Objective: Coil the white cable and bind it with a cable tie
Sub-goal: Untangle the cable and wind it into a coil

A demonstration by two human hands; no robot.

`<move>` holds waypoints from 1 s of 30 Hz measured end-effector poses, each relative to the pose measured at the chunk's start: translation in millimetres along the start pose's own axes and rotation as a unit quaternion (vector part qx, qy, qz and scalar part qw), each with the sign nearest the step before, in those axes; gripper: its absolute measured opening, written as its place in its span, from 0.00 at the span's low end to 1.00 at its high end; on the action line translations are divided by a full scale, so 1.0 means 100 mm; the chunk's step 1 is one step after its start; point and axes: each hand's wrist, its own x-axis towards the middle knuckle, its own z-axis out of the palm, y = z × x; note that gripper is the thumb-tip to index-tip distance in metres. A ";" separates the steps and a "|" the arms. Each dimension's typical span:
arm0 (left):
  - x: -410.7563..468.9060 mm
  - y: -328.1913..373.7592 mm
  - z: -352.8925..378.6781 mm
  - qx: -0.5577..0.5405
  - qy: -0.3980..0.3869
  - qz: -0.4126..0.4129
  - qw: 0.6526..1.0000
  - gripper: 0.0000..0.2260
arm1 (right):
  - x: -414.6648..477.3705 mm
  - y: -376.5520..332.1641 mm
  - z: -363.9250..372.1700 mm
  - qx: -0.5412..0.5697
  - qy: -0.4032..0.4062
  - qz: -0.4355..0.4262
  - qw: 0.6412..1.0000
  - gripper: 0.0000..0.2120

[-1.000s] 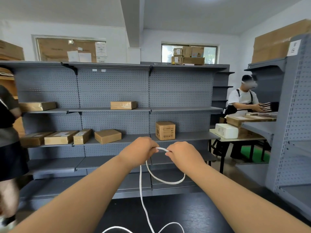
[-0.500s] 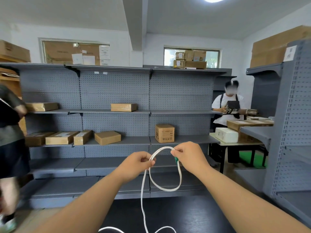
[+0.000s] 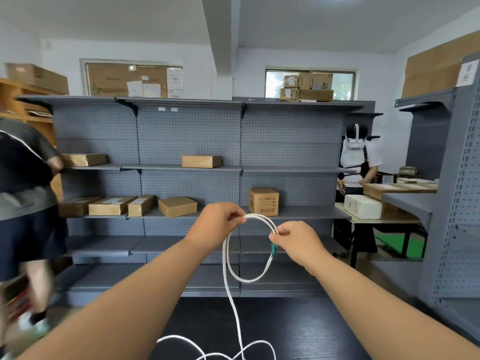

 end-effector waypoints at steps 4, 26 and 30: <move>0.05 0.05 -0.09 0.087 -0.016 0.055 0.994 0.05 | 0.01 -0.23 0.01 -0.088 0.022 -0.103 0.991 0.05; -0.20 -0.69 0.03 -0.220 -0.066 -0.065 0.971 0.07 | 0.27 -0.63 0.30 -0.089 0.101 -0.087 0.987 0.10; -0.22 -0.85 0.06 -0.285 -0.091 -0.086 0.950 0.03 | 0.32 -0.60 0.41 -0.005 0.137 -0.055 0.989 0.09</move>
